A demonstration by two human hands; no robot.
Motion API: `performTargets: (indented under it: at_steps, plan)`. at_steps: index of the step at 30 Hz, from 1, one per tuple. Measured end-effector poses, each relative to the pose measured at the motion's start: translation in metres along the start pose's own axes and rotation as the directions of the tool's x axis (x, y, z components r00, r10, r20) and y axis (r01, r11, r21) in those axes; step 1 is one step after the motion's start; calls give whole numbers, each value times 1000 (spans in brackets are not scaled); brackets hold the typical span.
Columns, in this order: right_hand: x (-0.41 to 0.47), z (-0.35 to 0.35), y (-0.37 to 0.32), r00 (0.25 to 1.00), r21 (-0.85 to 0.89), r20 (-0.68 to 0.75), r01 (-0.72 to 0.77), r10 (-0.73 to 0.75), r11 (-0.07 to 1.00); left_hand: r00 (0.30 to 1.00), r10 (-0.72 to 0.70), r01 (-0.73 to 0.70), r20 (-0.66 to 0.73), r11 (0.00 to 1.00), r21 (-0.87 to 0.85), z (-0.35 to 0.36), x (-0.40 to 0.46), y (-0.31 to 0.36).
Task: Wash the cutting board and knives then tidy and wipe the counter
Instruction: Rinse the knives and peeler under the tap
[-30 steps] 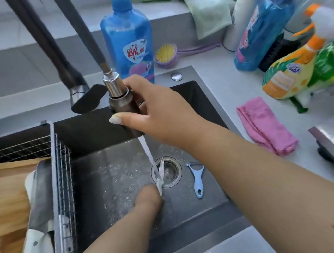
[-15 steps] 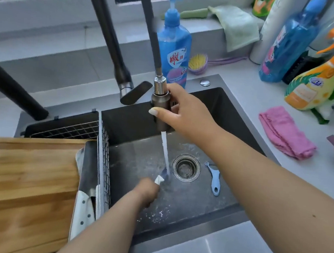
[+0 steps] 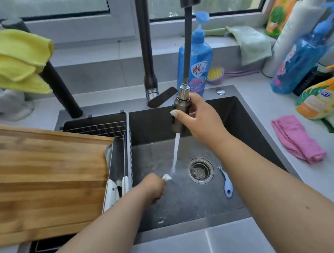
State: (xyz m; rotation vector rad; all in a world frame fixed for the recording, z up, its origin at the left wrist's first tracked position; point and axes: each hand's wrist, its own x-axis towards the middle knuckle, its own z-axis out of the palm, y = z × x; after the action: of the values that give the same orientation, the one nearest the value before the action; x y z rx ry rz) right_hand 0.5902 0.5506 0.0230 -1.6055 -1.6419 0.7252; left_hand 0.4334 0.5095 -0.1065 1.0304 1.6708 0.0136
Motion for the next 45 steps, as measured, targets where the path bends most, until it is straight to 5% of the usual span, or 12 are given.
performTargets:
  at_steps: [14,21,28,45]
  plan:
    - [-2,3,-3,1000,6,-12,-14,14,1000,997,-69,68,-19,997,-39,-6,-9,6]
    - [0,0,-2,999,-23,-26,-28,27,999,996,52,-51,-76,999,9,-9,-14,4]
    - [-4,8,-7,1000,22,-7,-29,29,999,891,422,-255,-166,769,586,-10,-26,-2]
    - [-4,9,-6,999,26,-8,-39,39,999,810,538,-173,-231,597,783,-9,-44,4]
